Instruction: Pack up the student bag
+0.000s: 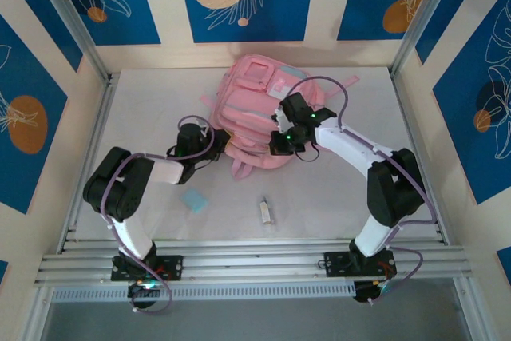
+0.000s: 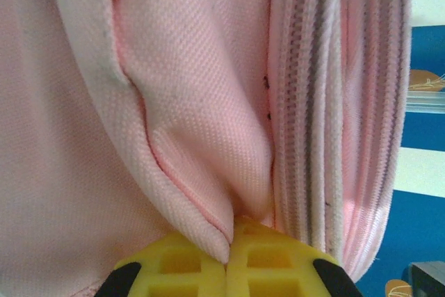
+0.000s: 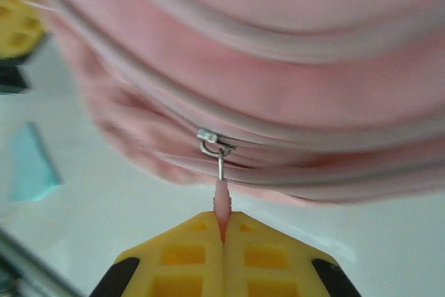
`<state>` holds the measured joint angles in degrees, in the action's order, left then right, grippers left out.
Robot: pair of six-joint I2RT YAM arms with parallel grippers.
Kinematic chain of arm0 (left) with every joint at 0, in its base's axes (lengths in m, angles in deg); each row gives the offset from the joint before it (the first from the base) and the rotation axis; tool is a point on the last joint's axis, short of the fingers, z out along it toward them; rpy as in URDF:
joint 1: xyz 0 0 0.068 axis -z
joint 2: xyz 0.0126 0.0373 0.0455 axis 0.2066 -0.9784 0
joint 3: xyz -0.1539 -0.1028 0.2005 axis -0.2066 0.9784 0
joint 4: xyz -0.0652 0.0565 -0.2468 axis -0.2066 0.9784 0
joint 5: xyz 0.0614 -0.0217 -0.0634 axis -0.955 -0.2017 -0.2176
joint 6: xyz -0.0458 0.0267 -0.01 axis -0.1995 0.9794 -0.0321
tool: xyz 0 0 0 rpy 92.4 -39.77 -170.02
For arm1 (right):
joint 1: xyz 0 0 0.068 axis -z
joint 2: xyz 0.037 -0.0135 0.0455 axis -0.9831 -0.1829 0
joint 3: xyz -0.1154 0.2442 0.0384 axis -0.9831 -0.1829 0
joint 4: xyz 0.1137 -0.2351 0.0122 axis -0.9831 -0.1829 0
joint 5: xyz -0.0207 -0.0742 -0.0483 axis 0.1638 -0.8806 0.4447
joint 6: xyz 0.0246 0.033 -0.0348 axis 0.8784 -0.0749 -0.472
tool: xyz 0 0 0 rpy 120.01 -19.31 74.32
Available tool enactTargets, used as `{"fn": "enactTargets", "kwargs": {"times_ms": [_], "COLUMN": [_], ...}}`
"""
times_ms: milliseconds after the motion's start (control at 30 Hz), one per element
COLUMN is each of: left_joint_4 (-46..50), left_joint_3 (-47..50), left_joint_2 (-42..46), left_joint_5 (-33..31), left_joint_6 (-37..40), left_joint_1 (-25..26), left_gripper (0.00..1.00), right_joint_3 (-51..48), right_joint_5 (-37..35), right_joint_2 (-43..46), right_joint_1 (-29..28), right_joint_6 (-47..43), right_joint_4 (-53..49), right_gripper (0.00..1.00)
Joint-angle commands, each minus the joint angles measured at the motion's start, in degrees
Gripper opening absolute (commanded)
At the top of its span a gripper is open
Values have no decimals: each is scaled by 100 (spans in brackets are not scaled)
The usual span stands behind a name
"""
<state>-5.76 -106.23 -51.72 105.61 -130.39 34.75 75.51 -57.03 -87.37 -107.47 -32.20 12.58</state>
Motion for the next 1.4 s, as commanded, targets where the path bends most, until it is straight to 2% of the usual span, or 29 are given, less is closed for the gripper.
{"fn": "enactTargets", "kwargs": {"times_ms": [0,133,300,367,533,733,900,967,1000,1133,1233,1367], "left_joint_4": [-311,-199,-115,-82,-38,56,258,335,392,489,490,567], "left_joint_3": [-262,-275,-243,-188,-3,72,1,-59,-95,-205,-255,-387], "left_joint_2": [134,177,206,220,329,486,623,620,621,606,586,553], "left_joint_5": [-49,250,628,718,835,968,971,996,1003,1010,1014,1097], "left_joint_6": [59,62,63,69,68,72,207,282,334,510,590,740], "left_joint_1": [-214,-226,-222,-224,-226,-226,-219,-227,-218,-196,-182,-130], "left_gripper": [0,0,0,0,0,0,0,0,0,0,0,0], "right_joint_3": [-213,-103,165,492,1214,2256,2184,2035,1941,1201,862,752], "right_joint_5": [-1039,-2284,-3059,-2985,-1951,-2010,-1969,-1712,-1547,-880,-686,-526], "right_joint_2": [271,143,-273,-587,-1337,-2287,-2231,-2048,-1901,-1057,-604,-378], "right_joint_1": [350,753,1394,1701,2294,2596,2565,2560,2544,2322,2082,1709], "right_joint_6": [-515,-820,-1144,-1010,-742,-721,-648,-524,-454,-304,-157,-12], "right_joint_4": [-1046,-717,407,675,1235,1043,1119,1068,1002,1133,1173,1180], "right_gripper": [0,0,0,0,0,0,0,0,3,47,62,71]}}
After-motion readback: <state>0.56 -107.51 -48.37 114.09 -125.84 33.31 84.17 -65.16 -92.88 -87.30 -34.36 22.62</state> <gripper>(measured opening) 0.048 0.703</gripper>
